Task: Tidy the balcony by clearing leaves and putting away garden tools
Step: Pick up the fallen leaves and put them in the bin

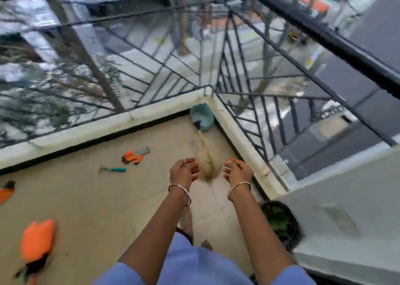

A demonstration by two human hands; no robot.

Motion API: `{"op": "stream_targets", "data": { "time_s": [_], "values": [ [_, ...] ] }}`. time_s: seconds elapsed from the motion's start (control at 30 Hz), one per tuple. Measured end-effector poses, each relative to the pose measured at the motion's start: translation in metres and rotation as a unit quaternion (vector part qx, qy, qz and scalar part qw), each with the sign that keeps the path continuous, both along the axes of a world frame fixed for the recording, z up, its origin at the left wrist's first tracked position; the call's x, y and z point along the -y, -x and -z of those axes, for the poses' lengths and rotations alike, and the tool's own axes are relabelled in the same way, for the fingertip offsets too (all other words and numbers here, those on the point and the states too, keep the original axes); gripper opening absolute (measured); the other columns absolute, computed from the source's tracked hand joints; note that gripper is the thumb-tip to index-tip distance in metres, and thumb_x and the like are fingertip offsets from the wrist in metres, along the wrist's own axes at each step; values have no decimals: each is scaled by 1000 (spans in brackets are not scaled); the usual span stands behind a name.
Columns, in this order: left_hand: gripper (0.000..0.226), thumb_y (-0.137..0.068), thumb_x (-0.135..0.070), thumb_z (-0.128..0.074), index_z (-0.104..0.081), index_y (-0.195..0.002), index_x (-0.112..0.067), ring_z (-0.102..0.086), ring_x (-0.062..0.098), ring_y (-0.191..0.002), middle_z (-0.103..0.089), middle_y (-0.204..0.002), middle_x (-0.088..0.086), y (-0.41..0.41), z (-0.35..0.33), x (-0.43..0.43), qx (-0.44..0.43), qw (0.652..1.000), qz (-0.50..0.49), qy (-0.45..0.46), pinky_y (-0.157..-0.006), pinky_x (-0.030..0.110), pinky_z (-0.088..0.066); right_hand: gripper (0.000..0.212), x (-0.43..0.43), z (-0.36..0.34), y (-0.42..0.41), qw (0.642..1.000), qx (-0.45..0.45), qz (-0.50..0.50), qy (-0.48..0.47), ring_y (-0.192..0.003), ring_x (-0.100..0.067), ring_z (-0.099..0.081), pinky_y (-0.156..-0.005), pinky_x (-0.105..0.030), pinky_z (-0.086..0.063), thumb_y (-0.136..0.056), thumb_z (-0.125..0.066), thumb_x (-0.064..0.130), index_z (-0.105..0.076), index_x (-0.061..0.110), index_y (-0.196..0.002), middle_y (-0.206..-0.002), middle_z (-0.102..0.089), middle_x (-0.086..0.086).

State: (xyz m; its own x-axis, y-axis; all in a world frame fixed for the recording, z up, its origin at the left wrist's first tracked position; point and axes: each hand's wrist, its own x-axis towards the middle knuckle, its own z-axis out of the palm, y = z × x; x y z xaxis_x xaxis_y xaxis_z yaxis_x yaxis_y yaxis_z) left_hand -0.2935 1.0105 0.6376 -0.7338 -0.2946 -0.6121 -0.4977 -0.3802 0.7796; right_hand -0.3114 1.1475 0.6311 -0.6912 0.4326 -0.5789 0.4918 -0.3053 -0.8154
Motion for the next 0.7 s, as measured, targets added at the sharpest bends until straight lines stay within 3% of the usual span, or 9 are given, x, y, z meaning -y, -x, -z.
{"op": "stream_targets", "data": {
  "time_s": [0.2,0.33,0.43,0.63,0.7],
  "values": [
    [17,-91,3,-53,-61,-95,-11,-60,15,-64,-64,-76,4,-44,-24,137,3,985,-175,2,-55,25,-47,19,149,-34,10,980,-38,-197,4,-52,-17,-51,-42,-20,-41,-87,-51,-7,-65,5,-89,-69,-58,-11],
    [19,-90,4,-53,-62,-89,-12,-58,15,-63,-62,-74,4,-82,-25,226,14,958,-286,2,-56,26,-46,19,252,-37,-5,949,-46,-311,-5,-58,-19,-57,-52,-25,-48,-88,-52,-1,-67,12,-86,-74,-64,-10],
    [18,-90,4,-52,-61,-95,-10,-58,16,-63,-62,-75,5,-118,-20,294,28,937,-347,-1,-57,27,-47,18,332,-33,-23,931,-37,-363,-5,-59,-19,-59,-54,-27,-48,-88,-54,0,-69,10,-89,-74,-66,-9],
    [21,-93,2,-44,-59,-87,-13,-57,16,-62,-60,-76,6,-198,-7,429,40,884,-466,14,-56,28,-44,18,496,-25,-76,869,-41,-493,1,-55,-19,-55,-43,-21,-44,-89,-51,-2,-67,2,-98,-72,-62,-10],
    [22,-93,1,-44,-58,-84,-13,-56,17,-61,-59,-75,7,-222,-3,463,43,861,-506,14,-56,27,-43,19,538,-23,-97,845,-41,-534,-6,-57,-18,-57,-47,-22,-46,-90,-52,0,-68,6,-95,-73,-63,-9]
  ]
}}
